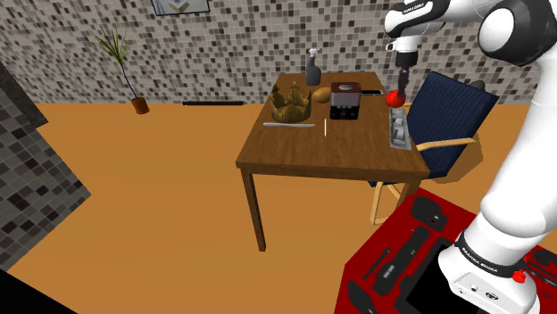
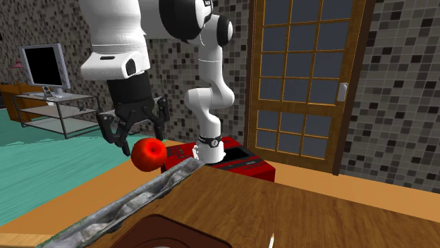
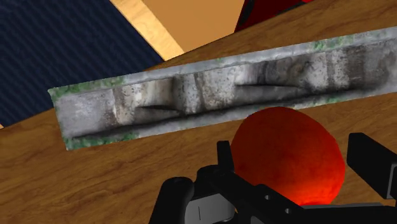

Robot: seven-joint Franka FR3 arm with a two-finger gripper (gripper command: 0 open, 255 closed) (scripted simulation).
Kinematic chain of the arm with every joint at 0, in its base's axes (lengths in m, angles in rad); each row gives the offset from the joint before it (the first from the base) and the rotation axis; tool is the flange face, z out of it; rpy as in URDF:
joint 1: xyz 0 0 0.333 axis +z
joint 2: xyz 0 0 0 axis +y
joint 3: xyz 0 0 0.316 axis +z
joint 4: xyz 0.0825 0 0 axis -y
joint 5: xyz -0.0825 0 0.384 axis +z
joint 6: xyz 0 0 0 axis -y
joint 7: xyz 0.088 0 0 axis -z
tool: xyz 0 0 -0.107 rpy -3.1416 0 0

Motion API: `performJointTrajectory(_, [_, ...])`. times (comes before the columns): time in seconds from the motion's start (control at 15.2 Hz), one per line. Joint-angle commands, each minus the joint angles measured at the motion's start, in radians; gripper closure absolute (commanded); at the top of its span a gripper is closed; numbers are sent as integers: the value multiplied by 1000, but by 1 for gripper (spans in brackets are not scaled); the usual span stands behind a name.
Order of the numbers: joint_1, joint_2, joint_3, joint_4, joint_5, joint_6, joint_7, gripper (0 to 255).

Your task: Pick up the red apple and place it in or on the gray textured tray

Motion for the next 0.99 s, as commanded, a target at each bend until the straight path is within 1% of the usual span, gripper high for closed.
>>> performJointTrajectory(0.0, [-15, -32, -16, -37, -17, 8, -30, 255])
performJointTrajectory(0.07, [-30, -61, -32, -68, -34, 13, -59, 255])
performJointTrajectory(0.92, [-33, -20, -28, -197, -12, 178, -71, 255])
